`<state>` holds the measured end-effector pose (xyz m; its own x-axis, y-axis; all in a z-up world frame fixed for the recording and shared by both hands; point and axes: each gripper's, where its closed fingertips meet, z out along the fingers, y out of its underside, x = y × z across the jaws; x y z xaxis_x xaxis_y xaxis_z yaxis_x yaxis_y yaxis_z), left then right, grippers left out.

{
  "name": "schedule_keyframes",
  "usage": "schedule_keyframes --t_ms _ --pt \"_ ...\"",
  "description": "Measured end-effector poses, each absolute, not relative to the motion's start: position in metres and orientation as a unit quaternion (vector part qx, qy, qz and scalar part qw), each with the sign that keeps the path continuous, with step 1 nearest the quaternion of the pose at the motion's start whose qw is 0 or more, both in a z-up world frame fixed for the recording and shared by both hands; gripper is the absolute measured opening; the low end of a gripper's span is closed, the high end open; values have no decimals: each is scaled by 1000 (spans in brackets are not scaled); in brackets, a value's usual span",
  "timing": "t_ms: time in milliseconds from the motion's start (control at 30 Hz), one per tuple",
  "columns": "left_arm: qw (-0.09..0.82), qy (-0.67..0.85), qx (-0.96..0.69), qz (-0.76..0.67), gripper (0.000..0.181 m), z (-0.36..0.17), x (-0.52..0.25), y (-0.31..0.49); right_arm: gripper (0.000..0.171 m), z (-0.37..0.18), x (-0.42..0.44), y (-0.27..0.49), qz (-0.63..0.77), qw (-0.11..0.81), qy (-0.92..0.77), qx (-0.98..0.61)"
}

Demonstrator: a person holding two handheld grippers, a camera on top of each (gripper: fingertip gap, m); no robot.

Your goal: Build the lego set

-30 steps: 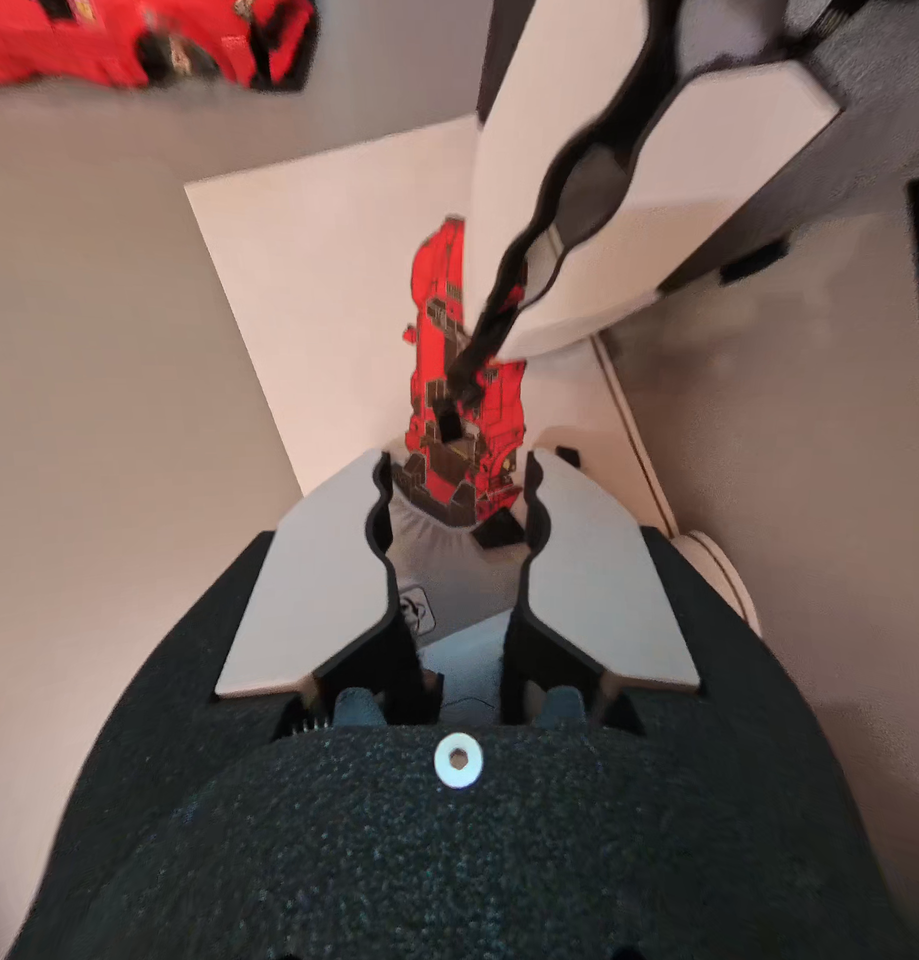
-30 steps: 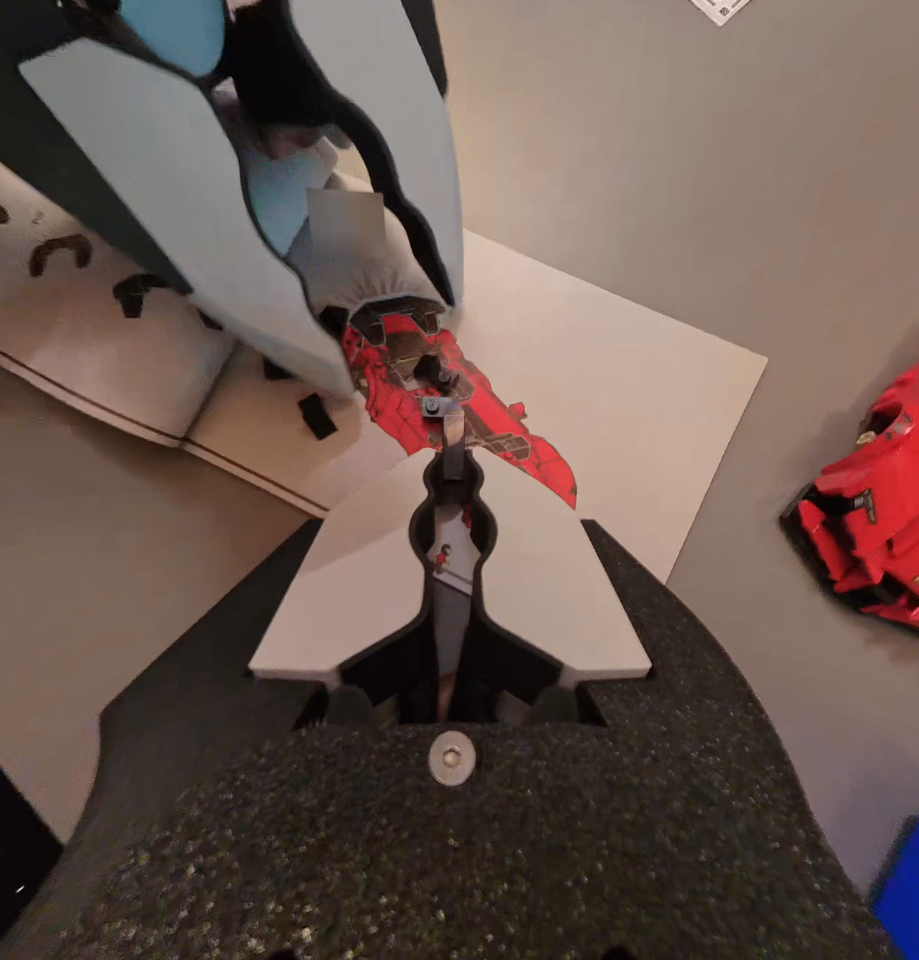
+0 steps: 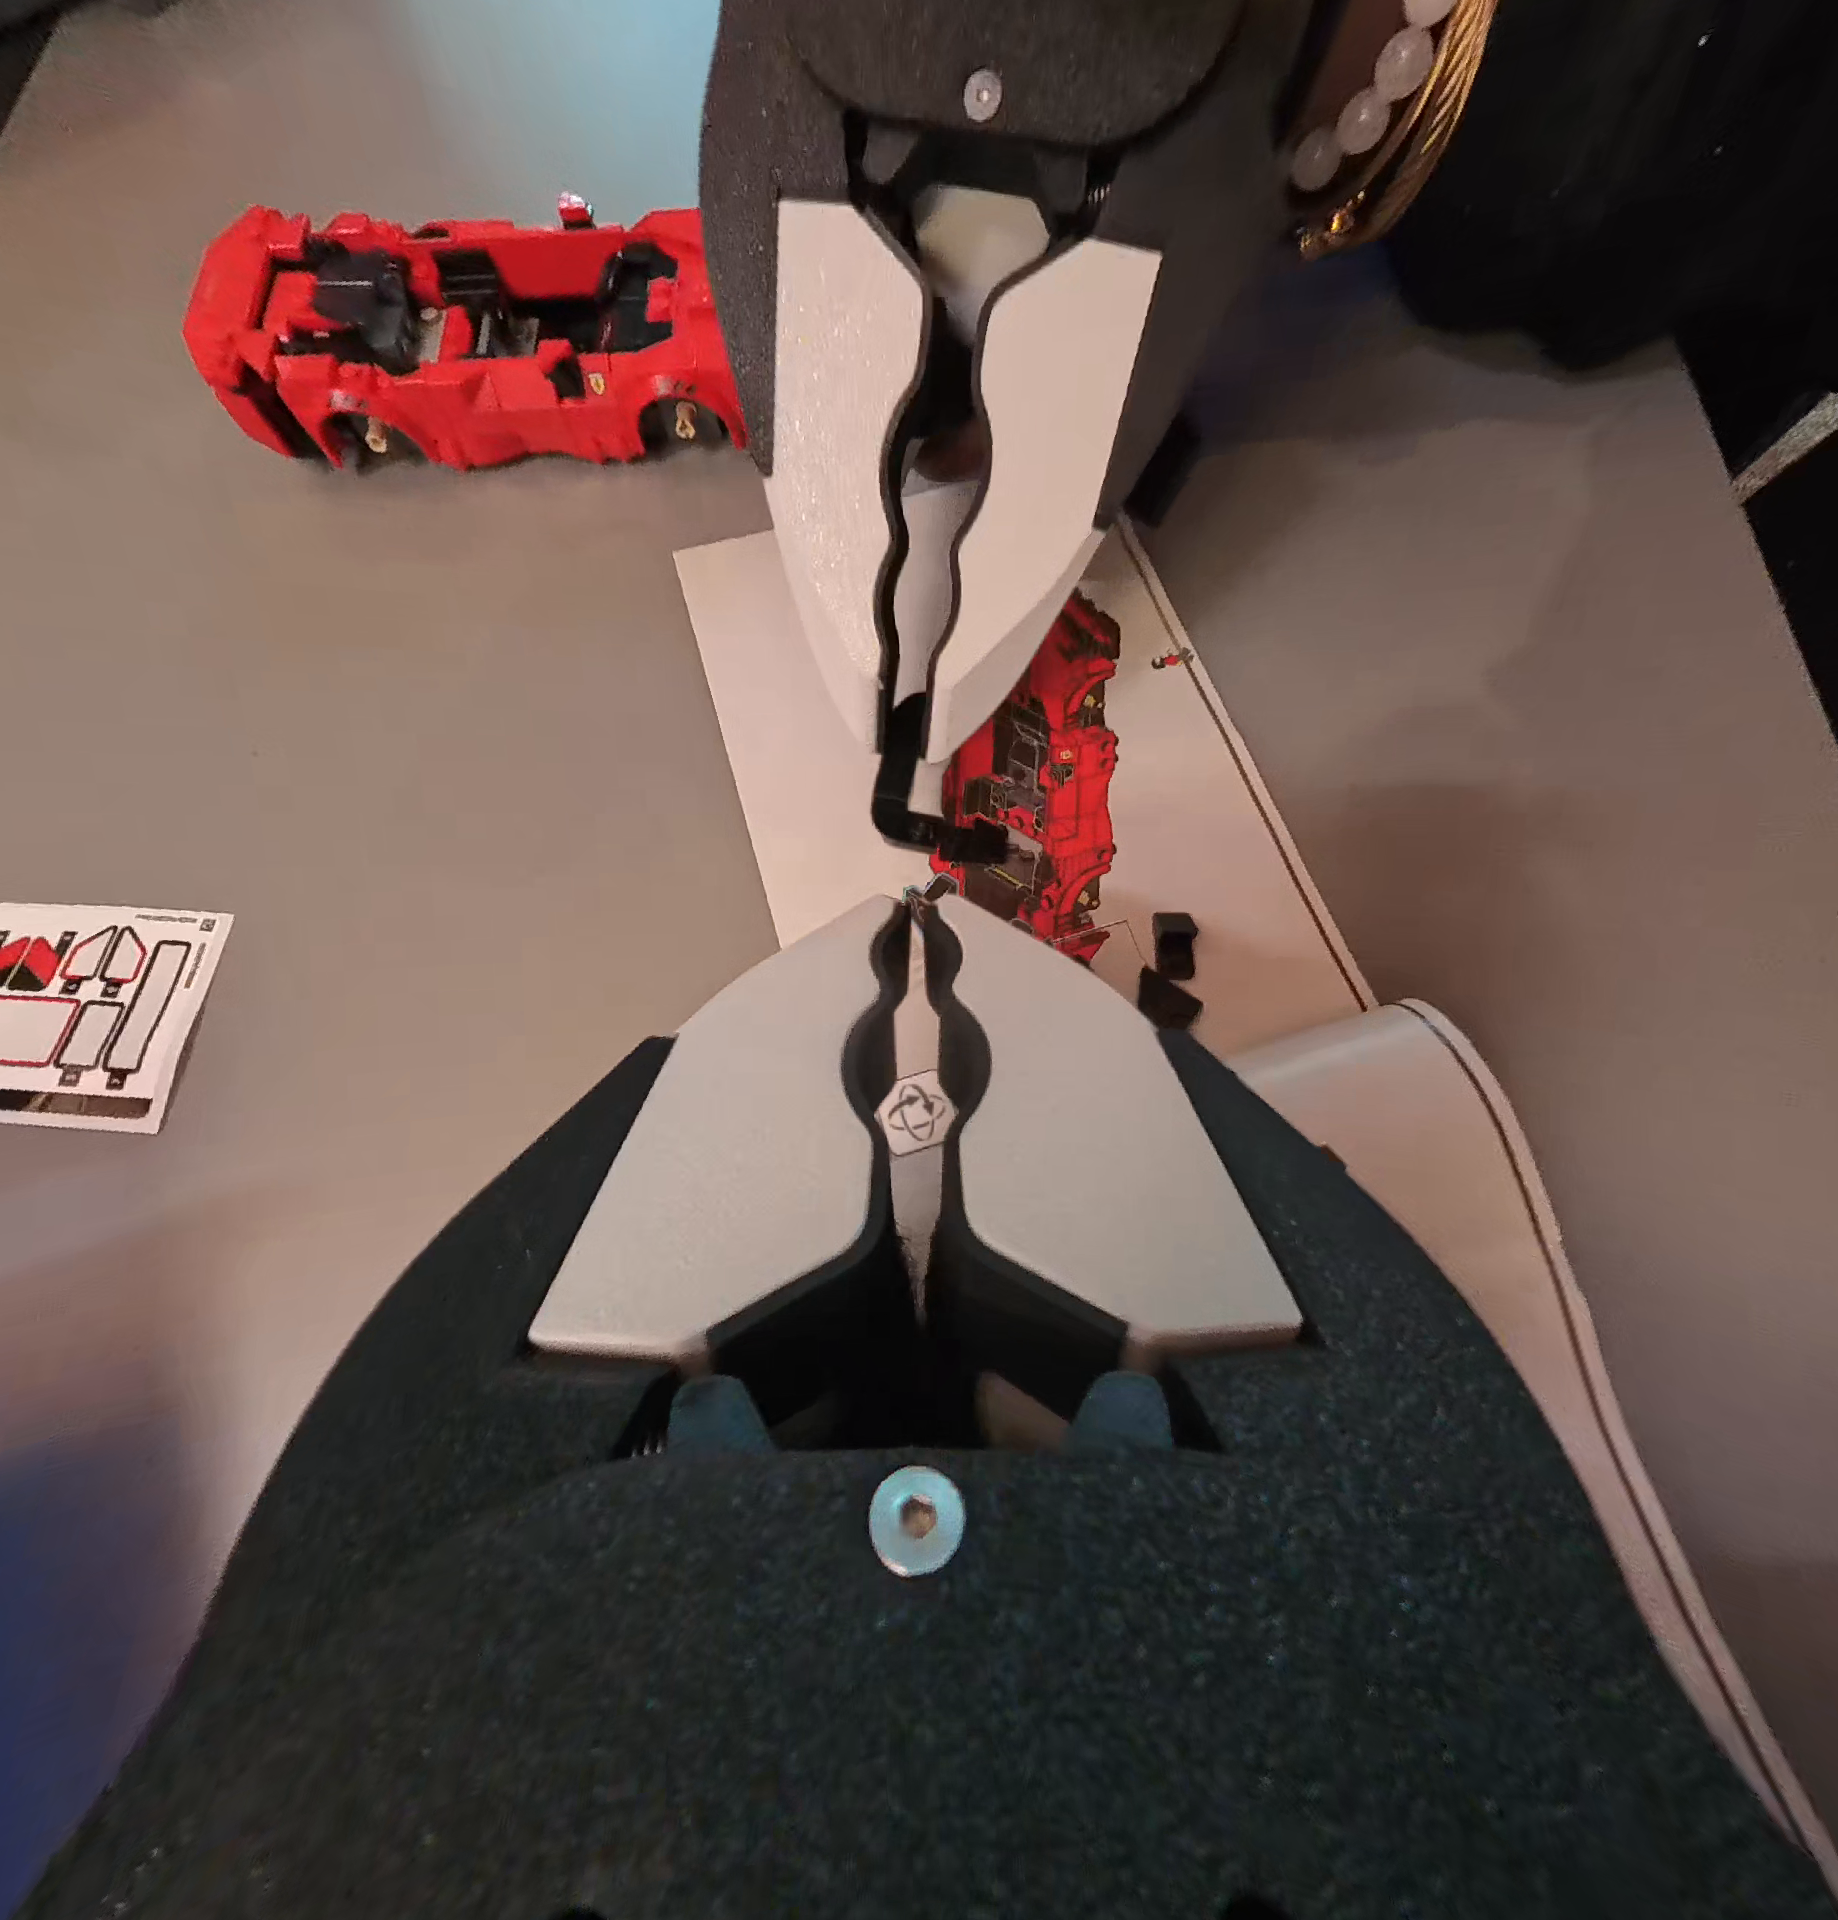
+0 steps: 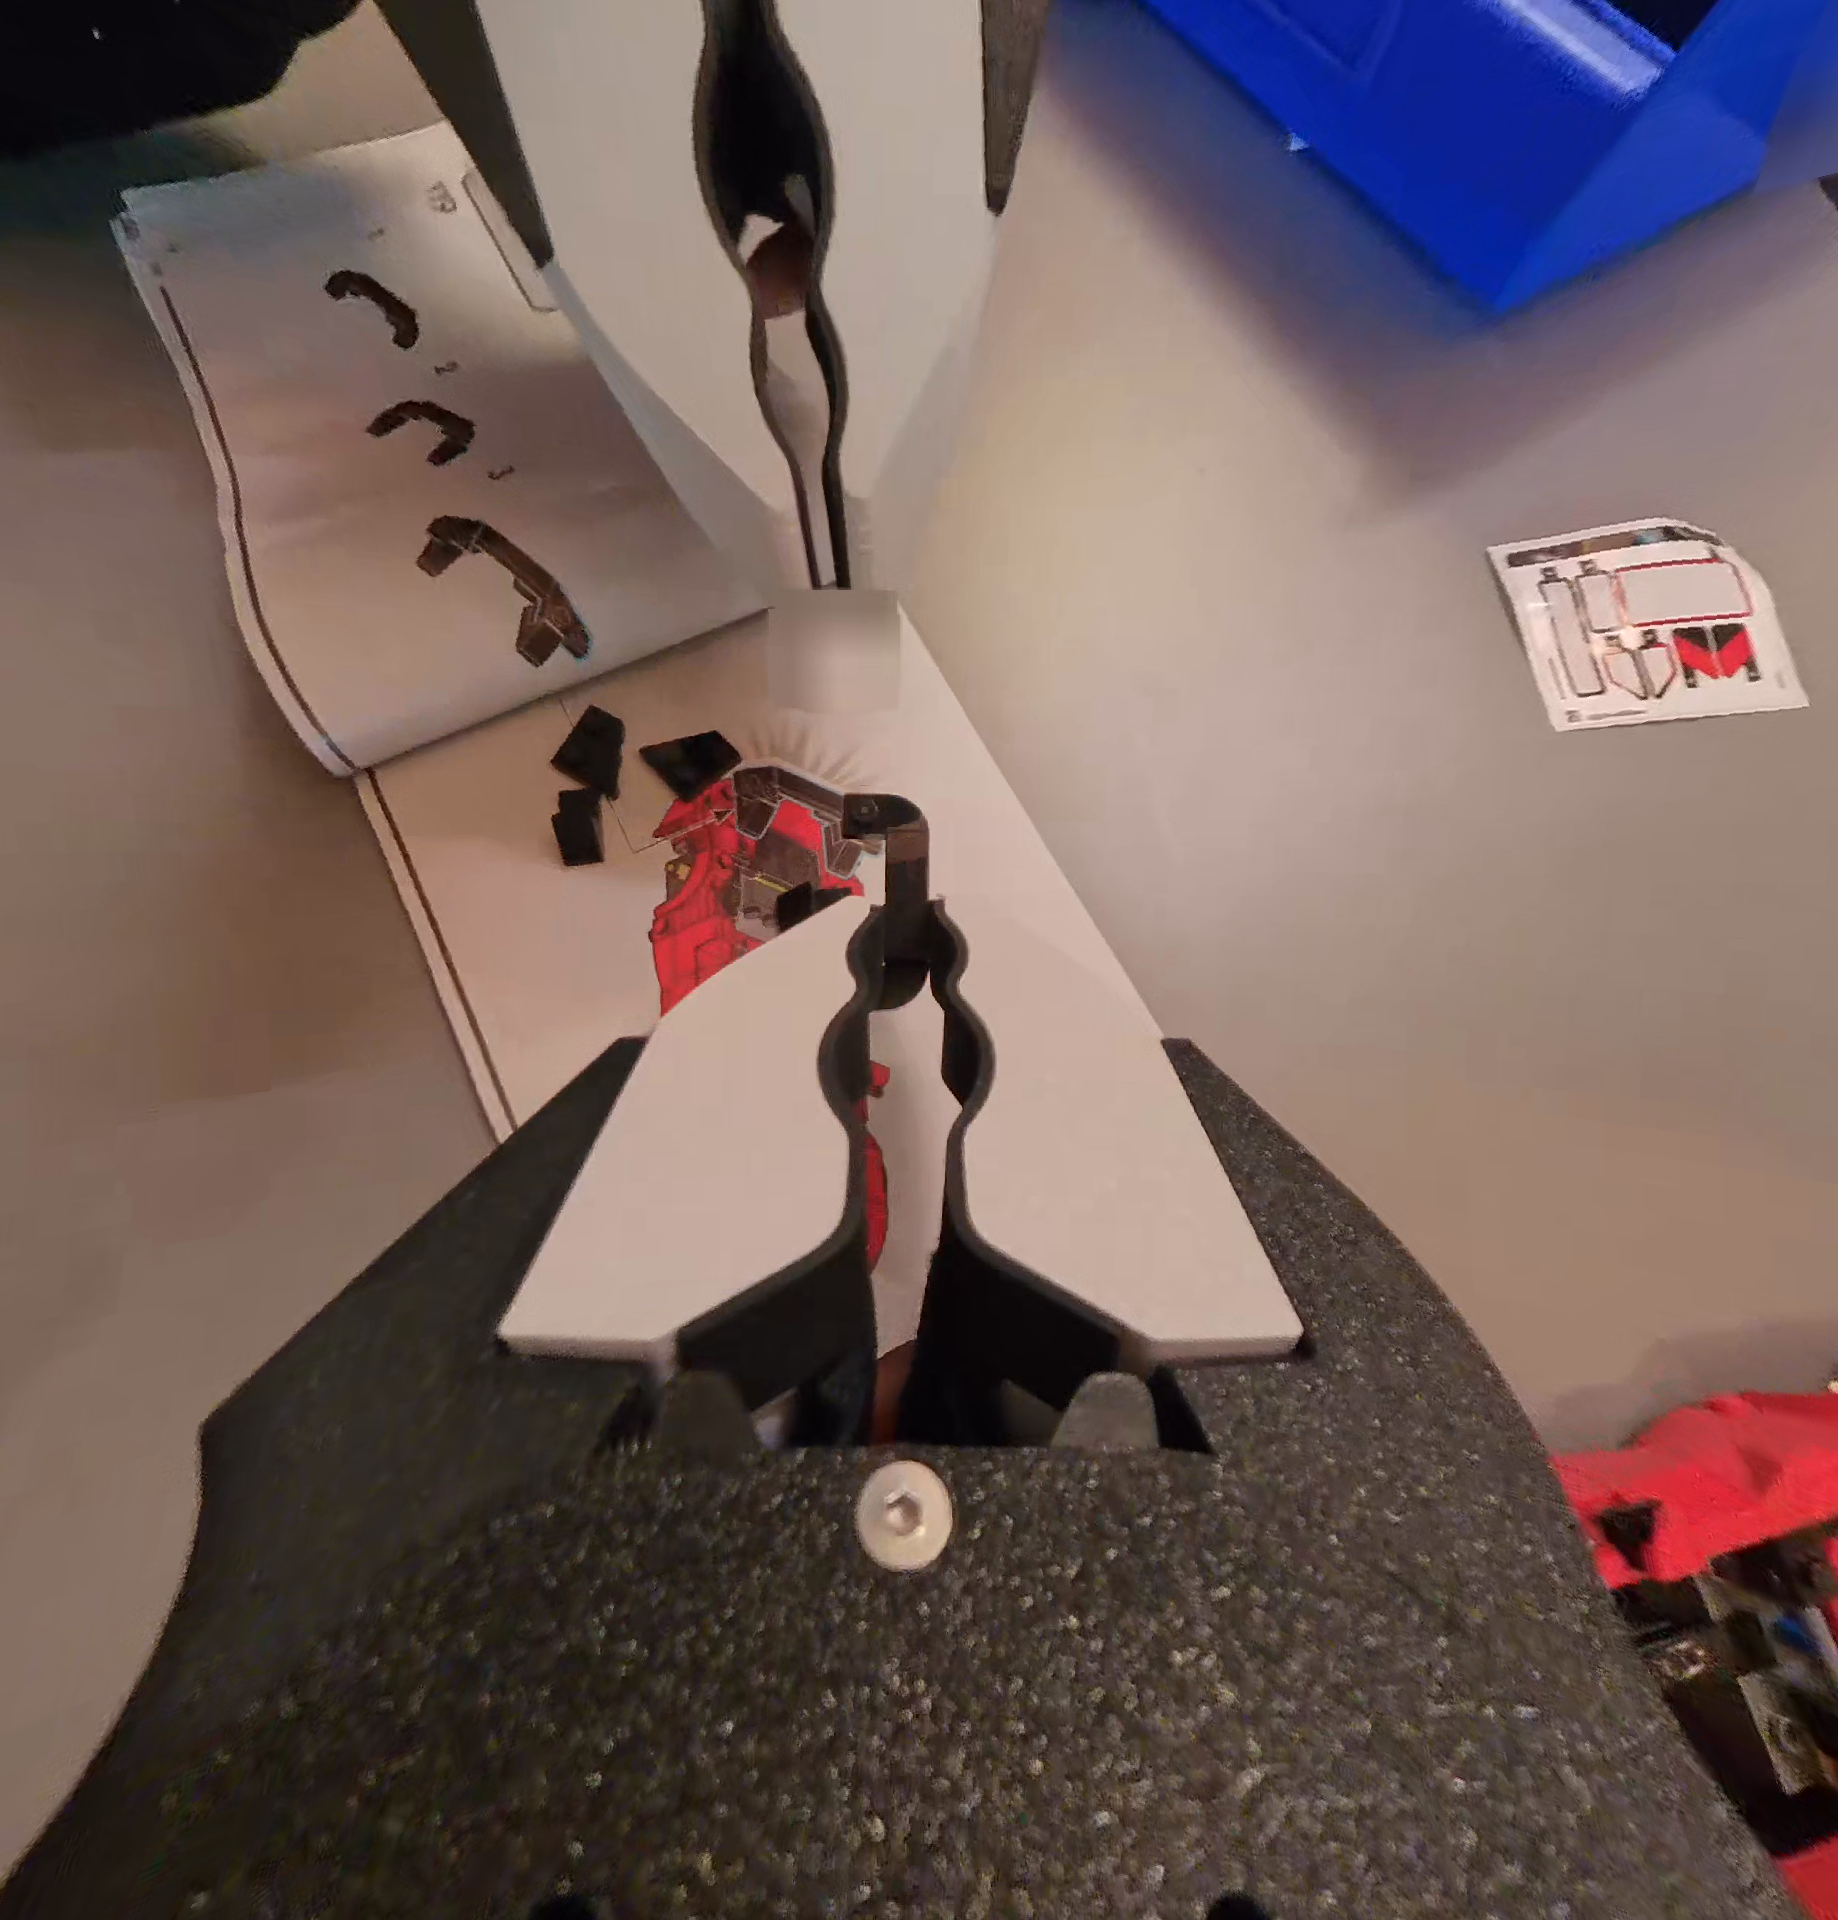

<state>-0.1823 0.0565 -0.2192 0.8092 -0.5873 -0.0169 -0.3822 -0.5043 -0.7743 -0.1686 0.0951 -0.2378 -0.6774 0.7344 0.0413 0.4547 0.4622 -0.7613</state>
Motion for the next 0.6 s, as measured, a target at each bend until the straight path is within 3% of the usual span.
schedule_keyframes --t_ms 600 --pt "388 292 -861 -152 5 -236 -184 62 8 -255 -165 94 370 155 -846 -351"
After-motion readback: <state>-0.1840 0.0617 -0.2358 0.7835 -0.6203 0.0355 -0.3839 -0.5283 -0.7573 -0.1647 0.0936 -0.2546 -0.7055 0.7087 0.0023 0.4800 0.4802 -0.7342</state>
